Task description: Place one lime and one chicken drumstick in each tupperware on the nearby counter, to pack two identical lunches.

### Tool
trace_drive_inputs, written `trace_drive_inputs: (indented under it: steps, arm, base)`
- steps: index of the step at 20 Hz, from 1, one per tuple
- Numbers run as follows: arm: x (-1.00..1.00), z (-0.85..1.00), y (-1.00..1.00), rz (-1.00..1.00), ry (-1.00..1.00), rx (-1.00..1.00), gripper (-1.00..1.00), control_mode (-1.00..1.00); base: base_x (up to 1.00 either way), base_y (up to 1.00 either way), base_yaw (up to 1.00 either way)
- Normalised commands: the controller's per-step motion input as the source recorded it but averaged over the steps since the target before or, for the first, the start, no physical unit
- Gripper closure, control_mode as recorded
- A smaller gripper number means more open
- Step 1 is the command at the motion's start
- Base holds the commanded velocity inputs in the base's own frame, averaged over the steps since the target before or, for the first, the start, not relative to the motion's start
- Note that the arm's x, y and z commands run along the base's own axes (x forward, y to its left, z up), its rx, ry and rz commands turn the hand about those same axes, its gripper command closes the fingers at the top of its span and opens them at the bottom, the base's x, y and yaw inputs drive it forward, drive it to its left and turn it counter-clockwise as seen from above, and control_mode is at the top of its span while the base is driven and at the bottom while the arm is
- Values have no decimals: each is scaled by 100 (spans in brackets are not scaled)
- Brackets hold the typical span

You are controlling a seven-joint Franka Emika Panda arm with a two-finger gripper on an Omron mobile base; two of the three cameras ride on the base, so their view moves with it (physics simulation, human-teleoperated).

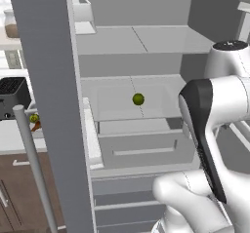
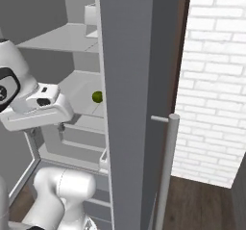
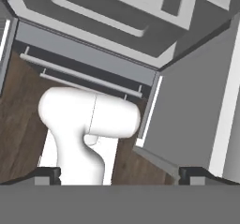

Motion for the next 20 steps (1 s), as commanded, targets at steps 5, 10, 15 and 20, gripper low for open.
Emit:
trace_drive_inputs:
  steps: [5,10,15,20]
  arm:
    - [78,0,85,20,-55,12,-100,-100]
    - [100,0,43,17,-38,14,-100,-100]
    - [100,-2,7,-4,-3,9,-100,-100]
    - [100,0,-3,-23,5,7,-100,-100]
  base:
    - [0,0,0]
    - [0,0,0]
    - [0,0,0]
    - [0,0,0]
